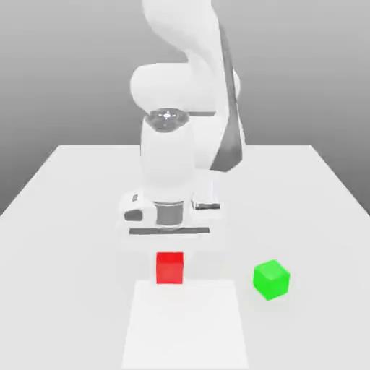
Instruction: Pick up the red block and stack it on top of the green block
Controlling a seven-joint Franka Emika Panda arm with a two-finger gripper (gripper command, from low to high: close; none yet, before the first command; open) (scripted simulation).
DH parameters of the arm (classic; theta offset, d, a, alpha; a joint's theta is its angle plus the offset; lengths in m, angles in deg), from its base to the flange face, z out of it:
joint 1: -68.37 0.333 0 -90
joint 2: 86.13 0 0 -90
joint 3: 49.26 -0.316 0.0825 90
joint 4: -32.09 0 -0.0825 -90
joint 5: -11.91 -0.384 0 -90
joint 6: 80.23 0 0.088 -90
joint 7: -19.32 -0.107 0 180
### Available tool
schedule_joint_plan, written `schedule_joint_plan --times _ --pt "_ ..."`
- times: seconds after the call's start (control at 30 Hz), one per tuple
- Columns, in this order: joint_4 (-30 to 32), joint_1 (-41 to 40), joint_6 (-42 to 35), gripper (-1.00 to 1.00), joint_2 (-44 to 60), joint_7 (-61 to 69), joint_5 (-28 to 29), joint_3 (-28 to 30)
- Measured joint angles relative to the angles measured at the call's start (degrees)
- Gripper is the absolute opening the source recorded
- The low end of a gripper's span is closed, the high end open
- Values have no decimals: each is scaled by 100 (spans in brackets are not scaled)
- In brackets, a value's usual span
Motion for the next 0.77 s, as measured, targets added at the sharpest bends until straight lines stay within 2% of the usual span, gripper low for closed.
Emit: schedule_joint_plan --times 0.43,0.57,0.67,0.7,0.77 --pt "-438 2003 -965 -100 -539 793 -548 -1303" --pt "-494 2023 -389 -100 96 641 -291 -1429" --pt "-519 2026 188 -100 712 342 136 -1329" --pt "-525 2034 311 100 844 268 242 -1290" --pt "-525 2034 311 100 844 268 242 -1290"
